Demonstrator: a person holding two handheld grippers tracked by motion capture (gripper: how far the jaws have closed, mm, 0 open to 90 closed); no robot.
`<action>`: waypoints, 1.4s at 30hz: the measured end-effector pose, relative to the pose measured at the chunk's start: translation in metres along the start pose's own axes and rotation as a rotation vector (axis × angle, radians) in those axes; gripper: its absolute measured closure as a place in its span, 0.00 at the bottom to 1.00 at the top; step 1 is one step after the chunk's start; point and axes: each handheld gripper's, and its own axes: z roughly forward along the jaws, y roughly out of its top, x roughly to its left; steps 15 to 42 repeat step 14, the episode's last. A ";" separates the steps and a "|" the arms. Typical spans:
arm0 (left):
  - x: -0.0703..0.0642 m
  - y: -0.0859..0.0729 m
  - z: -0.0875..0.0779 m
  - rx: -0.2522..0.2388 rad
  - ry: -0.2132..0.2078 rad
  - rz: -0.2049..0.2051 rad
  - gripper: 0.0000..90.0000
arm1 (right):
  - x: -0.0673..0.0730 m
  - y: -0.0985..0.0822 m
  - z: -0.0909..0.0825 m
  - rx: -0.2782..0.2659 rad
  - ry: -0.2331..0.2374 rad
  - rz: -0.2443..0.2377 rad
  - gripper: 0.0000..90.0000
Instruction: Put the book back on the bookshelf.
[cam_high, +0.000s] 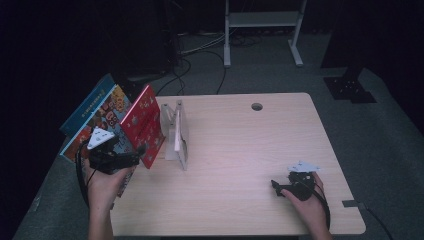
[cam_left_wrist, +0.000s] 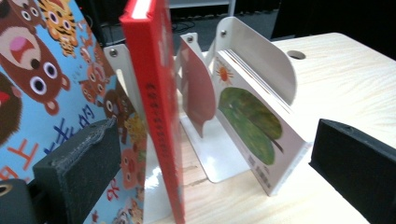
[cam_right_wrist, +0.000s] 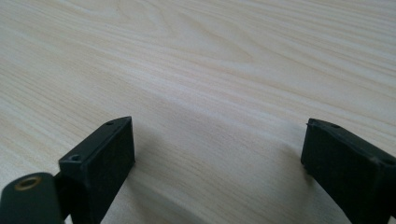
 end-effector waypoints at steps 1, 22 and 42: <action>-0.002 -0.001 -0.002 -0.001 -0.001 0.006 0.01 | 0.000 0.000 0.000 0.000 0.000 0.000 0.10; -0.011 -0.005 -0.010 -0.011 -0.014 0.025 0.00 | 0.000 0.000 0.000 0.000 0.000 0.001 0.10; -0.011 -0.005 -0.010 -0.011 -0.014 0.025 0.00 | 0.000 0.000 0.000 0.000 0.000 0.001 0.10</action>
